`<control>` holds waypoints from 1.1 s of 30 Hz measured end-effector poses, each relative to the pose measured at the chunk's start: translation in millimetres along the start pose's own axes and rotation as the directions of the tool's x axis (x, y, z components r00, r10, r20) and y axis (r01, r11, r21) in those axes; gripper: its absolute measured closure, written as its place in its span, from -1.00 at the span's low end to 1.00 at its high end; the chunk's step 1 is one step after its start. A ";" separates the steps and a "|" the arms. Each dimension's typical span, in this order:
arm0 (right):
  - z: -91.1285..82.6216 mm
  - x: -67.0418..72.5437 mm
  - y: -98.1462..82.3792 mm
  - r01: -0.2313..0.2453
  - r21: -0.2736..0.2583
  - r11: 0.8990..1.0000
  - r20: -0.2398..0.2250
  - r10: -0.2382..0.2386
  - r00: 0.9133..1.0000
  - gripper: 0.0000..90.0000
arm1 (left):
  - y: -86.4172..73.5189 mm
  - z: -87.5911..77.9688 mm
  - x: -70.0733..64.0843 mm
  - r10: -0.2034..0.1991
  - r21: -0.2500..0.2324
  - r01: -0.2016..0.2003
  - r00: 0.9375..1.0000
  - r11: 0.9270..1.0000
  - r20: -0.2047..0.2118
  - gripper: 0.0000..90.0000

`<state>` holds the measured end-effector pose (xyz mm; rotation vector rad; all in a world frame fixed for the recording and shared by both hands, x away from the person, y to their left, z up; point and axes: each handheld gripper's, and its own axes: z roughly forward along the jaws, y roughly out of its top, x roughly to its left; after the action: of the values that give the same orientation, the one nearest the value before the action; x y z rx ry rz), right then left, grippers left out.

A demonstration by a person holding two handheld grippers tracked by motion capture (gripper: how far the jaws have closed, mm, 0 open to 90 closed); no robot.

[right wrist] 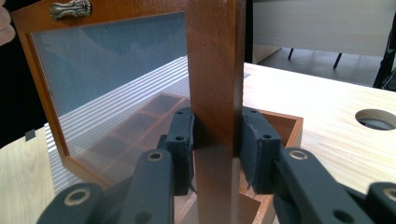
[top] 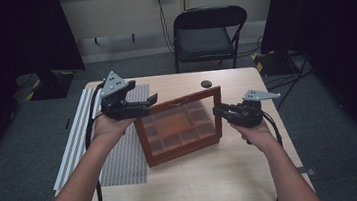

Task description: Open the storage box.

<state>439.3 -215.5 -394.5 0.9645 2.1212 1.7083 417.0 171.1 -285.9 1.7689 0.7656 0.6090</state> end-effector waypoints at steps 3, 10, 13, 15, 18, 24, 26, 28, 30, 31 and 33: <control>-3.9 2.9 -1.1 0.009 -0.002 1.000 -0.002 -0.009 1.000 0.49 | -2.8 -4.8 -0.1 -0.009 -0.008 0.009 1.000 1.000 0.001 -0.68; -16.5 11.2 -6.5 0.045 -0.016 0.999 -0.002 -0.045 0.999 0.48 | -12.0 -17.8 1.6 -0.028 -0.017 0.028 1.000 0.999 -0.001 -0.69; -21.9 14.7 -8.8 0.062 -0.017 0.998 0.001 -0.062 0.998 0.47 | -16.6 -24.8 1.2 -0.033 -0.029 0.033 0.999 0.999 -0.004 -0.70; -25.1 16.9 -10.8 0.073 -0.021 0.997 -0.001 -0.073 0.997 0.46 | -18.9 -28.0 1.7 -0.035 -0.030 0.035 0.999 0.999 -0.011 -0.70; -29.5 19.5 -13.4 0.084 -0.024 0.996 -0.004 -0.084 0.996 0.46 | -22.7 -33.2 4.3 -0.041 -0.028 0.040 0.999 0.999 -0.019 -0.70; -39.2 25.8 -18.7 0.114 -0.018 0.993 -0.008 -0.114 0.993 0.44 | -33.1 -38.2 8.8 -0.053 -0.015 0.053 0.998 0.998 -0.030 -0.70; -42.1 27.4 -21.0 0.121 -0.019 0.992 -0.010 -0.122 0.993 0.43 | -37.0 -38.8 9.8 -0.054 -0.005 0.053 0.998 0.999 -0.035 -0.70; -45.0 29.1 -23.5 0.131 -0.020 0.991 -0.012 -0.131 0.991 0.43 | -40.5 -40.0 10.5 -0.060 -0.006 0.060 0.998 0.998 -0.035 -0.70; -47.5 30.2 -26.1 0.138 -0.024 0.990 -0.015 -0.139 0.990 0.42 | -42.6 -41.2 11.5 -0.063 -0.004 0.062 0.997 0.998 -0.037 -0.70; -48.8 31.1 -27.6 0.143 -0.027 0.989 -0.017 -0.143 0.990 0.42 | -43.6 -42.0 11.4 -0.066 -0.002 0.066 0.997 0.998 -0.038 -0.70; -51.2 32.8 -29.7 0.151 -0.024 0.988 -0.012 -0.151 0.988 0.41 | -45.4 -43.2 10.7 -0.070 -0.001 0.070 0.997 0.998 -0.037 -0.70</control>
<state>375.5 -237.1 -401.3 0.7669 2.1192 1.6662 383.8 216.5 -315.5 1.7280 0.8492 0.5958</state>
